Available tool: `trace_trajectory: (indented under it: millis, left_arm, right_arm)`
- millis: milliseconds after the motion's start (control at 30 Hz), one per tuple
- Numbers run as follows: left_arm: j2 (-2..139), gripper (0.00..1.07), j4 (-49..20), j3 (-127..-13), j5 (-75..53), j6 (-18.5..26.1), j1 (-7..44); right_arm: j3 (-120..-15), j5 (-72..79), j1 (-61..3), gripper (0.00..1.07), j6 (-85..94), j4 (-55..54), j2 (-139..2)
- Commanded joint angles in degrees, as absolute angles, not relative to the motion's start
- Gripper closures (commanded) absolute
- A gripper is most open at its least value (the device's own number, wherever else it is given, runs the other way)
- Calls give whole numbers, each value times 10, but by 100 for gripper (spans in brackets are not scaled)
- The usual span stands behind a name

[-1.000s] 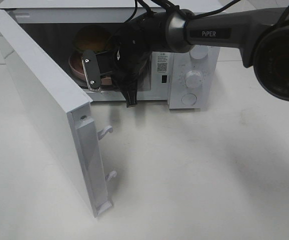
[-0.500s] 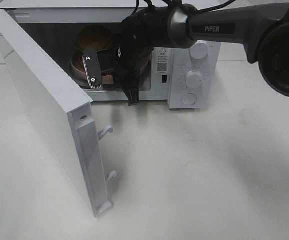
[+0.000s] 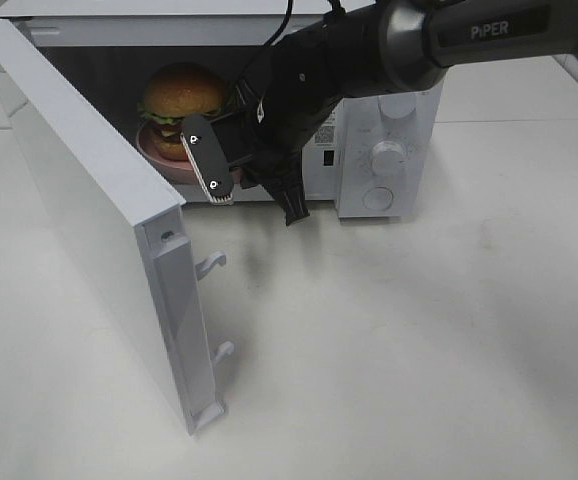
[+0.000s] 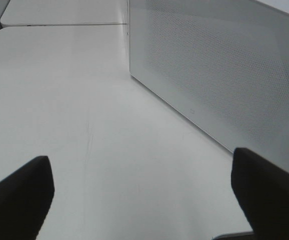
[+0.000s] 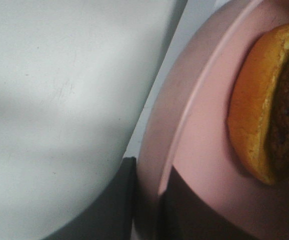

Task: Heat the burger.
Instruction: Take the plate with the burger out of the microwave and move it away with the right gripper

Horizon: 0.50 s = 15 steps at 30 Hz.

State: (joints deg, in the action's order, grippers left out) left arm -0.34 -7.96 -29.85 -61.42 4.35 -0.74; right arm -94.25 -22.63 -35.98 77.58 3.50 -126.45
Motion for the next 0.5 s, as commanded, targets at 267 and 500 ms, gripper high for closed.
trace_trajectory:
  millis: [267,500]
  left_arm:
    - [-11,18,-85,-297,-615,42,-9]
    - [-11,18,-85,-297,-615,42,-9]
  right_arm:
    - [-900,-157,-361,107,827,0,-1204]
    - [-865,-157,-361,107,852,-22,-1176]
